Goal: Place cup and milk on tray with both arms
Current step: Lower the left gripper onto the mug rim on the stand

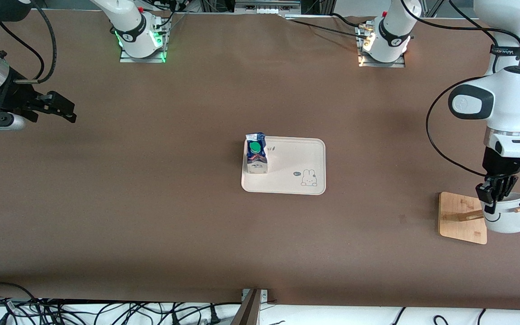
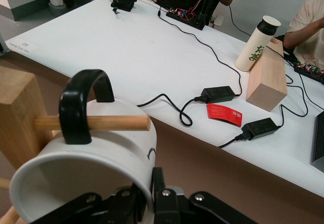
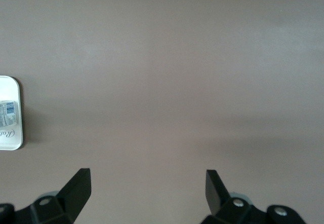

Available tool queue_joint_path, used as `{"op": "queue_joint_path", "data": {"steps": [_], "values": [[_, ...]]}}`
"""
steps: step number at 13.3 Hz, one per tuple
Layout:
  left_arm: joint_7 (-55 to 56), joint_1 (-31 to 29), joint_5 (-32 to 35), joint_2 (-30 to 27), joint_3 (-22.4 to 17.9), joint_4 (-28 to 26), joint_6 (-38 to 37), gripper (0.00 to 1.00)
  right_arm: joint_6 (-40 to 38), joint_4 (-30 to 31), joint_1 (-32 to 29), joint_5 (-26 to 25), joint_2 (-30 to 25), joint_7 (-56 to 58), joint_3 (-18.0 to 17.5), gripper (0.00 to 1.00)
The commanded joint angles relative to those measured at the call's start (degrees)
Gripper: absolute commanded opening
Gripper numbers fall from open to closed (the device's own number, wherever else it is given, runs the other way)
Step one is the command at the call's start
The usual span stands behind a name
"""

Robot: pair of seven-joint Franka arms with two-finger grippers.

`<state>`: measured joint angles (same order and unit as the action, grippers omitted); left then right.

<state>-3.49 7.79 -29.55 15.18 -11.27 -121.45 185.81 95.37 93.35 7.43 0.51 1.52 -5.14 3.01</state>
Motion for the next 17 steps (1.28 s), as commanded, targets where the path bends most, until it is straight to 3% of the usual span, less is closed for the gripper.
{"op": "queue_joint_path", "data": {"steps": [1, 12, 17], "values": [[-0.7, 0.5, -1.1, -2.5, 0.4, -1.2, -1.5, 0.0, 1.0, -0.6, -0.3, -0.7, 0.1, 0.2, -0.4, 1.0], [2.0, 1.4, -1.2, -6.7, 3.0, -4.1, -2.8, 0.0, 2.4, -0.6, 0.0, -0.7, 0.7, 0.2, -0.5, 1.0], [1.6, 1.4, 4.4, -8.7, 3.0, -3.3, -12.3, 0.0, 2.7, -0.6, 0.1, -0.6, 0.7, 0.2, -0.6, 1.0]]}}
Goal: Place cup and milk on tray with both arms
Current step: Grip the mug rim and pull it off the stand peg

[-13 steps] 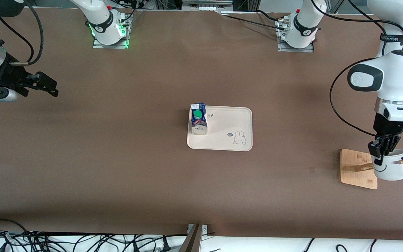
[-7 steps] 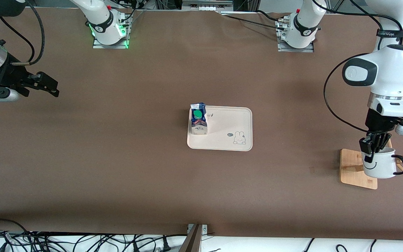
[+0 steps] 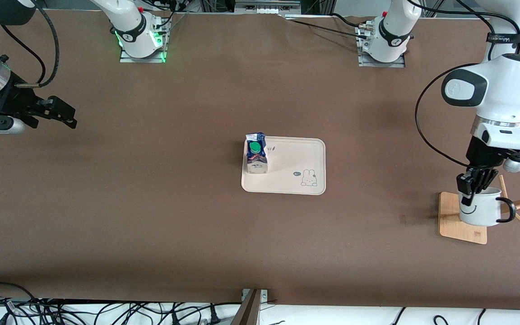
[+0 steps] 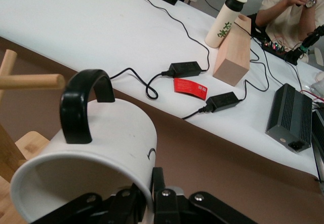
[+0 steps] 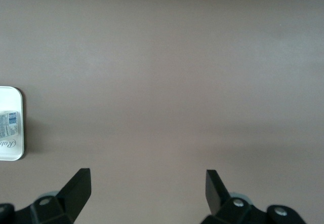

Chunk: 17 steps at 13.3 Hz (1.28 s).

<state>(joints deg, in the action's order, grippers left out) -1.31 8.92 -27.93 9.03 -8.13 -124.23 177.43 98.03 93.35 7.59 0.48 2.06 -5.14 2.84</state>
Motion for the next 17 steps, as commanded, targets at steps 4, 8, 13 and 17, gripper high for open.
{"op": "queue_joint_path", "data": {"steps": [4, 8, 13, 17], "values": [[-0.5, 0.2, 7.5, -3.5, -0.5, 1.4, -15.1, 0.0, 0.2, -0.6, 0.0, -0.6, 0.1, 0.2, -0.6, 1.0], [2.4, 0.0, 7.7, -4.7, -1.8, 2.2, -25.5, 0.0, 0.3, -0.6, 0.0, -0.6, 0.1, 0.2, -0.5, 1.0], [0.4, 0.1, 10.8, -4.6, -1.8, 2.2, -33.5, 0.0, 0.3, -0.6, 0.0, -0.5, 0.2, 0.2, -0.5, 1.0], [0.8, 1.2, 32.4, -4.8, 0.7, 3.3, -39.2, 0.0, 0.6, -0.5, 0.0, -0.5, 0.2, 0.2, -0.6, 1.0]]}}
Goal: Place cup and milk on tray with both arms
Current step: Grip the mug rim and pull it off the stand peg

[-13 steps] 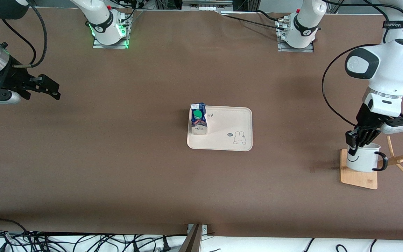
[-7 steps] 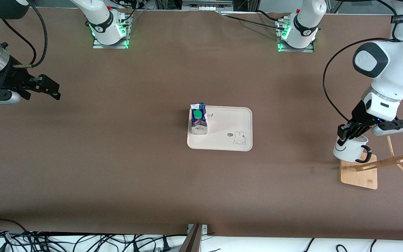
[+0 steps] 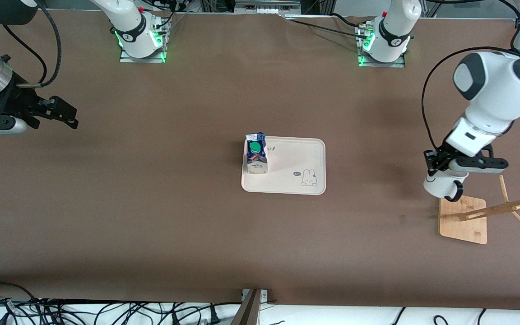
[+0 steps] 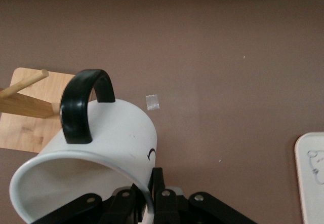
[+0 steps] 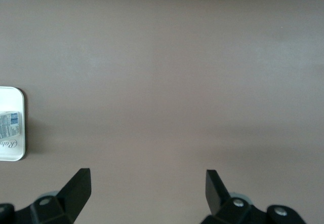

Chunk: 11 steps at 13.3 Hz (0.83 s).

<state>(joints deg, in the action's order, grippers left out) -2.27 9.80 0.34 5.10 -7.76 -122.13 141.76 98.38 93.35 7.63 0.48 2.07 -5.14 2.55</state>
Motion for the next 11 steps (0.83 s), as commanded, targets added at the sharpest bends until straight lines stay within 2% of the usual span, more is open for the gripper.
{"op": "queue_joint_path", "data": {"steps": [1, 3, 6, 8, 11], "values": [[2.1, 0.4, 4.1, -0.9, 0.5, 1.9, -5.8, 0.0, 0.2, -0.6, -0.1, -0.6, 0.2, 0.2, -0.3, 1.0], [2.4, 0.4, 4.0, -1.2, 1.7, 4.3, -12.1, 0.0, 0.2, -0.6, -0.1, -0.5, 0.2, 0.2, -0.3, 1.0], [2.4, 0.5, 3.9, -0.4, 5.2, 12.9, -30.7, 0.0, 0.2, -0.5, -0.1, -0.5, 0.2, 0.2, -0.3, 1.0], [2.9, 0.7, 3.9, 1.1, 7.2, 18.9, -40.3, 0.0, 0.3, -0.6, -0.1, -0.6, 0.2, 0.2, -0.2, 1.0], [6.4, 4.9, 4.7, 2.0, 7.7, 23.5, -47.6, 0.0, 0.4, -0.6, -0.1, -0.6, 0.2, 0.2, -0.3, 1.0]]}}
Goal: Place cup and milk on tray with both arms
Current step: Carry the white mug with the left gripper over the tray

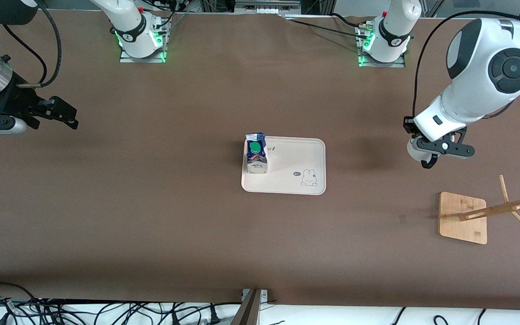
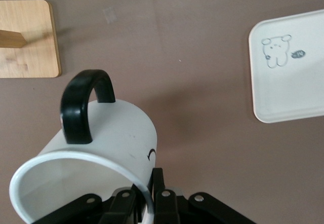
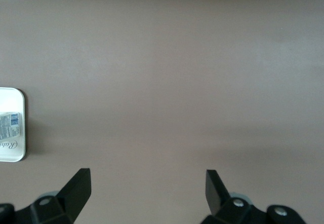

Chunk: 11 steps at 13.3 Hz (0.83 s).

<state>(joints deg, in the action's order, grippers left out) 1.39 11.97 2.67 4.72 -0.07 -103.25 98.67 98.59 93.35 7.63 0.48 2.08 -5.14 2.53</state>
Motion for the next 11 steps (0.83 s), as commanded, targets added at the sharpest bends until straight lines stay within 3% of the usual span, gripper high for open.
{"op": "queue_joint_path", "data": {"steps": [1, 6, 8, 11], "values": [[4.7, 3.7, 2.3, 3.6, 0.1, 6.5, -6.4, 0.0, 0.5, -0.6, -0.1, -0.6, 0.2, 0.2, -0.2, 1.0], [7.0, 9.4, 1.6, 12.3, 0.2, 15.8, -10.3, 0.0, 0.7, -0.5, -0.1, -0.6, 0.2, 0.2, -0.2, 1.0], [7.9, 11.7, -1.2, 15.7, 0.1, 16.3, -9.5, 0.0, 0.7, -0.5, -0.1, -0.6, 0.2, 0.2, -0.2, 1.0], [8.2, 13.0, -6.1, 18.2, -0.1, 16.3, -2.6, 0.0, 0.7, -0.6, -0.5, -0.4, 0.2, 0.3, -0.2, 1.0]]}}
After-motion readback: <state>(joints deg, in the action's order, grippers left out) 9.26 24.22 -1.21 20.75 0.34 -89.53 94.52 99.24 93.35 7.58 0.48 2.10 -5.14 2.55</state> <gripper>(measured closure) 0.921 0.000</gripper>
